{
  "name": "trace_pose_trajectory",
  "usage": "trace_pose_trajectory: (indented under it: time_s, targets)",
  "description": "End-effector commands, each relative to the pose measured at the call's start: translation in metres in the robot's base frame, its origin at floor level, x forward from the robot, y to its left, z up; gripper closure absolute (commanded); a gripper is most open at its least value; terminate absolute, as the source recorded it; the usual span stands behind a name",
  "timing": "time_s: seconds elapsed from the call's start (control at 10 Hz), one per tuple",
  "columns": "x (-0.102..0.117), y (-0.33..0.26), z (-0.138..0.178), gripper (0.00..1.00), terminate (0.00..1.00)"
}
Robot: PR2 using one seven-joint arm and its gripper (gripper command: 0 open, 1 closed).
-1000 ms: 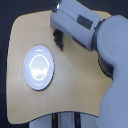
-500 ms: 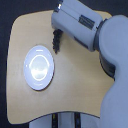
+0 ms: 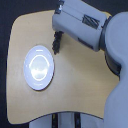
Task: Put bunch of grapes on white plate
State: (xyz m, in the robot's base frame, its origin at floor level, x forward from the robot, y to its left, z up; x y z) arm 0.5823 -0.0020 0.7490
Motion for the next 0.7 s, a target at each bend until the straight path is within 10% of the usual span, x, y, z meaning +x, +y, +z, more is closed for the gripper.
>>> trace_pose_trajectory:
  time_s: [0.0,0.6]
  targets:
    - [-0.03,-0.006,0.068,1.0,0.0]
    - [-0.089,0.011,0.098,1.0,0.0]
